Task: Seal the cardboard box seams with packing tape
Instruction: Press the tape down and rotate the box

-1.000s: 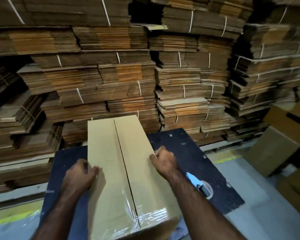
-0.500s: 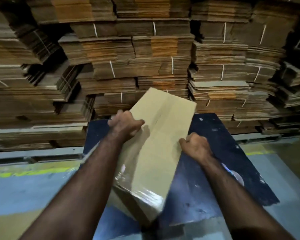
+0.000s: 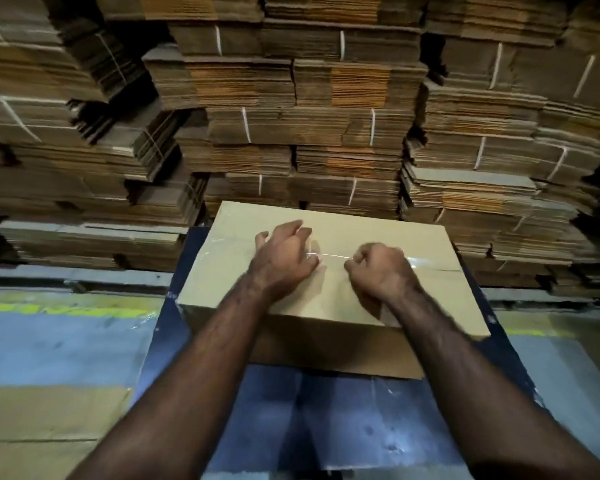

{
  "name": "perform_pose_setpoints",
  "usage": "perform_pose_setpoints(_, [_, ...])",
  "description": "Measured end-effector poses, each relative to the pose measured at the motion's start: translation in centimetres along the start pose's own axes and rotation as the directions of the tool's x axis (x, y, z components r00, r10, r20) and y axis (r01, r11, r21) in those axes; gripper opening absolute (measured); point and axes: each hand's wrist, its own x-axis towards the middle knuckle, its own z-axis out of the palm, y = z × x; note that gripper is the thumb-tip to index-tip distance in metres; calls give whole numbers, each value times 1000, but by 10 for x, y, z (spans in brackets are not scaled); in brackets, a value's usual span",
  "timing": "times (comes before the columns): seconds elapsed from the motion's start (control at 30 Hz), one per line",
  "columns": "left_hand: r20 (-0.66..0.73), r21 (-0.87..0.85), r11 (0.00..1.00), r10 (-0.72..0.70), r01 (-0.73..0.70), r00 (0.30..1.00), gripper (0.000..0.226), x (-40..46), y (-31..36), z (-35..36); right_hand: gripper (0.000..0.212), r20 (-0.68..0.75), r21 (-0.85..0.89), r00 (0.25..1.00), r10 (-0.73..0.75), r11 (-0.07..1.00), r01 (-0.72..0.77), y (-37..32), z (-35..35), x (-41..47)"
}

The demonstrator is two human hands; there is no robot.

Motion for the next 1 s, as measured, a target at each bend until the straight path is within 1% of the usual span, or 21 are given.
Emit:
perform_pose_setpoints(0.07, [-196,-10,997,-76,75,978,51,-26,-2,-5,19,-45,5,994,-101,995,102,-13,3,42])
perform_pose_setpoints(0.1, [-284,16,993,-105,114,953,46,-41,1,-4,23,-33,-4,984,-173,985,173,-21,7,62])
perform_pose_setpoints(0.13, [-345,52,986,-132,159,929,42,-55,4,0,33,6,-21,967,-254,967,254,-29,13,82])
perform_pose_setpoints(0.17, [-371,103,971,-162,214,915,38,-67,8,4,43,67,-48,943,-327,943,330,-38,19,101])
perform_pose_setpoints(0.23, [-334,197,918,-267,344,904,37,-90,22,15,60,230,-134,883,-410,885,446,-52,33,129])
perform_pose_setpoints(0.3, [-276,183,857,-425,481,862,43,-107,37,25,68,368,-206,826,-427,829,521,-59,48,148])
perform_pose_setpoints(0.37, [-230,99,807,-551,582,802,51,-117,45,34,69,446,-225,782,-435,792,568,-61,58,162])
perform_pose_setpoints(0.47, [-213,-79,761,-644,644,735,66,-110,49,36,70,452,-228,762,-464,766,601,-69,64,176])
perform_pose_setpoints(0.53, [-198,-161,749,-663,643,722,62,-86,42,23,69,397,-249,793,-462,778,577,-75,65,183])
perform_pose_setpoints(0.6, [-141,-290,711,-693,640,707,56,-49,16,3,63,329,-250,849,-413,829,500,-77,61,194])
perform_pose_setpoints(0.67, [-59,-429,649,-714,628,698,60,-16,-10,-15,60,317,-244,886,-338,874,421,-70,50,209])
perform_pose_setpoints(0.7, [-24,-471,621,-719,626,695,64,-3,-18,-17,61,323,-246,895,-309,886,394,-62,44,216])
perform_pose_setpoints(0.77, [12,-492,602,-717,628,697,67,13,-23,-10,66,330,-243,903,-275,900,362,-43,32,225])
perform_pose_setpoints(0.83, [-3,-445,632,-710,635,704,65,29,-20,-3,70,333,-215,911,-245,921,326,-23,23,225])
perform_pose_setpoints(0.9, [-42,-365,691,-682,624,730,65,46,-16,-3,74,327,-182,926,-188,949,257,-4,17,220])
perform_pose_setpoints(0.93, [-58,-335,726,-653,601,755,66,55,-14,-7,75,312,-163,938,-151,964,209,5,14,215])
perform_pose_setpoints(1.0, [-46,-313,800,-551,512,833,71,71,-8,-17,72,271,-118,960,-73,987,109,24,6,200])
